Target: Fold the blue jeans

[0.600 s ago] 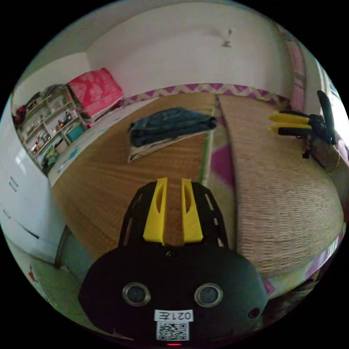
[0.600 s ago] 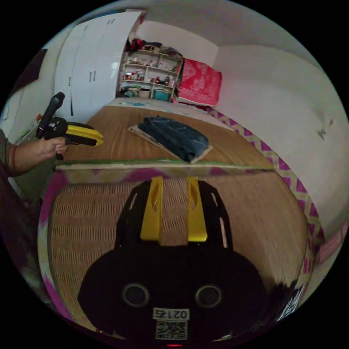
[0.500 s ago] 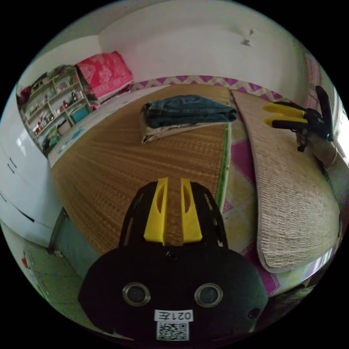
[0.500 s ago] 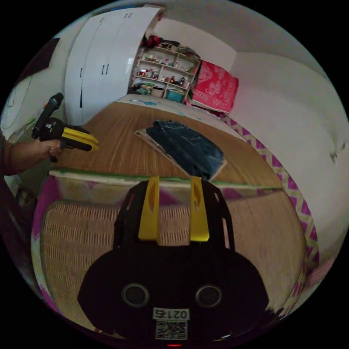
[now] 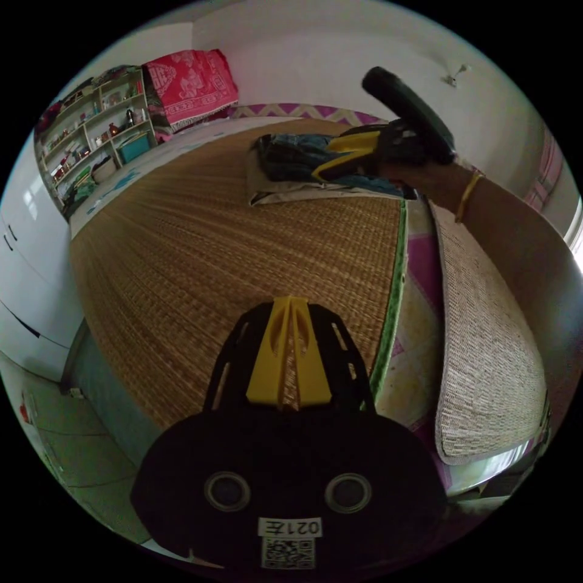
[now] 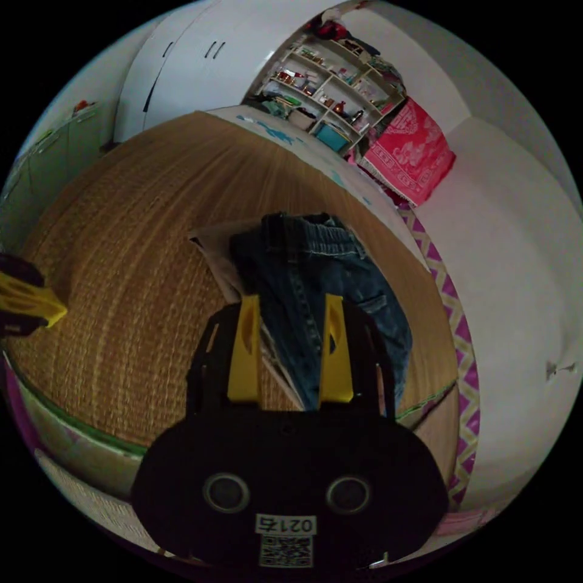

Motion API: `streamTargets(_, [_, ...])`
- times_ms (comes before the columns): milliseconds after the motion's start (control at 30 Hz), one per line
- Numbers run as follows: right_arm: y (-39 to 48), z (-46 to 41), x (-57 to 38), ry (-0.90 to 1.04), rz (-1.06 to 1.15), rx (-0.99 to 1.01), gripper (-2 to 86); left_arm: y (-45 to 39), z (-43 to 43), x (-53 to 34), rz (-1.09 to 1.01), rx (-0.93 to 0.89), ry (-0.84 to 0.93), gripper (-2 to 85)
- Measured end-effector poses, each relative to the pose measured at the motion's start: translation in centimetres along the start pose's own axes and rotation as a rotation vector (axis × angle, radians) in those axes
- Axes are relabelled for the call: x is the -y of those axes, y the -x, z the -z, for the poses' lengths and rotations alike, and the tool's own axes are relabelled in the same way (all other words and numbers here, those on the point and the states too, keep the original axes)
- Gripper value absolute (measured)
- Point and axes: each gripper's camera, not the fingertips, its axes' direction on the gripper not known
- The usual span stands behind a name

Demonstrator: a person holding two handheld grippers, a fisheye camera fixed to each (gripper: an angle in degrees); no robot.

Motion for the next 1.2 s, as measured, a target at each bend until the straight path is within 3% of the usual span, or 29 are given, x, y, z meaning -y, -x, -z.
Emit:
streamTargets(133, [1.8, -3.7, 2.5, 0.052, -0.020, -0.059, 9.1, 1.6, 0.8, -0.3, 0.013, -0.024, -0.002, -1.0])
streamTargets(367, [1.5, -2.5, 4.4, 0.044, -0.182, -0.045, 0.1, 3.5, 1.8, -0.6, 0.024, -0.035, -0.003, -1.0])
streamTargets(633, [-11.5, 10.3, 0.4, 0.020, -0.445, -0.030, -0.9, 5.3, 2.8, -1.2, 0.029, -0.038, 0.002, -1.0])
streamTargets(800, [-14.6, 21.6, -6.8, 0.043, -0.456, -0.153, -0.9, 6.4, 3.3, -1.5, 0.042, -0.063, 0.006, -1.0])
streamTargets(933, [-10.7, 31.4, -12.6, 0.134, -0.372, -0.265, -0.7, 6.8, 3.8, -1.8, 0.024, -0.098, 0.011, -1.0])
streamTargets(1000, [-7.3, 33.9, -14.7, 0.184, -0.341, -0.258, -0.4, 6.2, 5.1, -2.1, -0.010, -0.219, -0.023, -0.9])
streamTargets(1100, [0.2, 33.3, -18.1, 0.323, -0.267, -0.104, 0.9, 3.6, 8.5, -3.4, -0.085, -0.428, -0.127, -0.9])
streamTargets(1200, [7.5, 30.2, -22.7, 0.475, -0.229, 0.103, 3.8, -0.2, 9.6, -5.3, -0.168, -0.529, -0.111, -0.7])
